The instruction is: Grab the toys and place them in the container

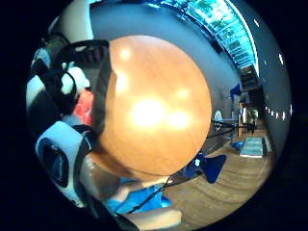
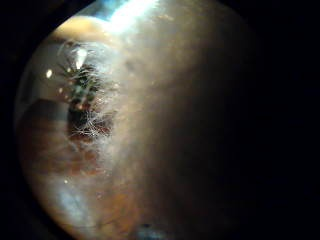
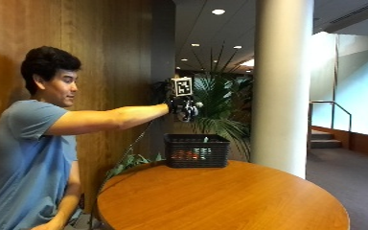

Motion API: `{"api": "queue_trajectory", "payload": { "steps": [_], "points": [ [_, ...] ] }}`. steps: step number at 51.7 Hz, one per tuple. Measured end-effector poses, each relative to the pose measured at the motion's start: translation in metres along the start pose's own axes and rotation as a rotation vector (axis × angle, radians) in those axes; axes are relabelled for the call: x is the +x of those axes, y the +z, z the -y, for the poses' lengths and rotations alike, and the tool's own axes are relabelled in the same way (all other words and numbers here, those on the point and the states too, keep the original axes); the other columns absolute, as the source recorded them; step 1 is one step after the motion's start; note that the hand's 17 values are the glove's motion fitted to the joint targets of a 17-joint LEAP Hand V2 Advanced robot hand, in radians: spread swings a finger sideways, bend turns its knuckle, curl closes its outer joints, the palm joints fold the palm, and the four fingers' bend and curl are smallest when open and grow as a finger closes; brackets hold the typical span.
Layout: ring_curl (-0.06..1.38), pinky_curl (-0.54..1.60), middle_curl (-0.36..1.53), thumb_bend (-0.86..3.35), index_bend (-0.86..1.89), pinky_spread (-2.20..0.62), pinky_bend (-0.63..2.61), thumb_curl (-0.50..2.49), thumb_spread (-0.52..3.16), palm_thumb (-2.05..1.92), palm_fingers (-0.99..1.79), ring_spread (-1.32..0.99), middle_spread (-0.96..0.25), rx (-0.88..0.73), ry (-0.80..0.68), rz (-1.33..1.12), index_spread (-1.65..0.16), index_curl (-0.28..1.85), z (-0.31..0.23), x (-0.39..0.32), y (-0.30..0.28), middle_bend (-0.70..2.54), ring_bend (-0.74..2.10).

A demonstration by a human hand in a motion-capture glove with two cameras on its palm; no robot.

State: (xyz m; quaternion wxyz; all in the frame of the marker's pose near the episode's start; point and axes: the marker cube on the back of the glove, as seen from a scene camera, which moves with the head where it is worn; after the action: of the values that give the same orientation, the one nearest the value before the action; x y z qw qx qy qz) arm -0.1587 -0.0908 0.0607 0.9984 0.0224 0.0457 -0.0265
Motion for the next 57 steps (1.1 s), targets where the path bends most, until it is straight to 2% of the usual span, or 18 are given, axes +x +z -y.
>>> {"api": "queue_trajectory", "payload": {
  "steps": [12, 21, 26, 30, 38, 44, 52, 55, 57],
  "points": [
    [0.54, 0.44, 0.84, 0.20, 0.02, -0.41, 1.33, 0.97, 1.08, 0.65, 0.73, -0.38, -0.50, -0.010, -0.058, 0.052, -0.29, -0.03, 0.010, -0.061, 0.025, 0.79, 1.39],
    [0.52, 0.43, 0.85, 0.11, -0.04, -0.40, 1.34, 0.83, 1.24, 0.49, 0.66, -0.34, -0.46, -0.073, -0.092, 0.053, -0.27, -0.04, 0.008, -0.072, 0.054, 0.83, 1.45],
    [0.53, 0.49, 0.78, -0.12, -0.10, -0.34, 1.55, 0.66, 1.22, 0.10, 0.12, -0.24, -0.31, -0.083, -0.111, 0.117, -0.26, -0.02, 0.008, -0.072, 0.059, 0.58, 1.44],
    [0.50, 0.49, 0.74, -0.14, -0.03, -0.29, 1.65, 0.58, 1.14, -0.10, -0.01, -0.19, -0.21, -0.078, -0.115, 0.114, -0.25, -0.02, 0.007, -0.062, 0.053, 0.53, 1.41],
    [0.43, 0.46, 0.69, -0.12, 0.05, -0.20, 1.69, 0.45, 1.05, -0.16, -0.11, -0.10, -0.09, -0.029, -0.071, 0.000, -0.25, 0.01, 0.006, -0.030, 0.030, 0.51, 1.33],
    [0.38, 0.44, 0.63, -0.13, 0.11, -0.11, 1.69, 0.38, 1.01, -0.17, -0.15, -0.03, -0.04, 0.039, -0.073, 0.086, -0.27, 0.05, 0.004, 0.005, 0.003, 0.41, 1.18],
    [0.30, 0.41, 0.58, -0.12, 0.15, -0.03, 1.64, 0.30, 0.98, -0.17, -0.19, 0.01, 0.01, 0.030, 0.101, -0.070, -0.28, 0.11, 0.011, 0.014, 0.002, 0.33, 0.97],
    [0.27, 0.39, 0.56, -0.12, 0.17, 0.00, 1.59, 0.28, 0.98, -0.16, -0.21, 0.02, 0.02, 0.030, 0.239, -0.102, -0.29, 0.13, 0.007, 0.037, 0.000, 0.30, 0.87],
    [0.26, 0.38, 0.55, -0.12, 0.16, 0.01, 1.56, 0.26, 0.99, -0.16, -0.20, 0.03, 0.02, 0.020, 0.229, -0.129, -0.29, 0.14, 0.001, 0.049, -0.001, 0.27, 0.83]
  ]
}}
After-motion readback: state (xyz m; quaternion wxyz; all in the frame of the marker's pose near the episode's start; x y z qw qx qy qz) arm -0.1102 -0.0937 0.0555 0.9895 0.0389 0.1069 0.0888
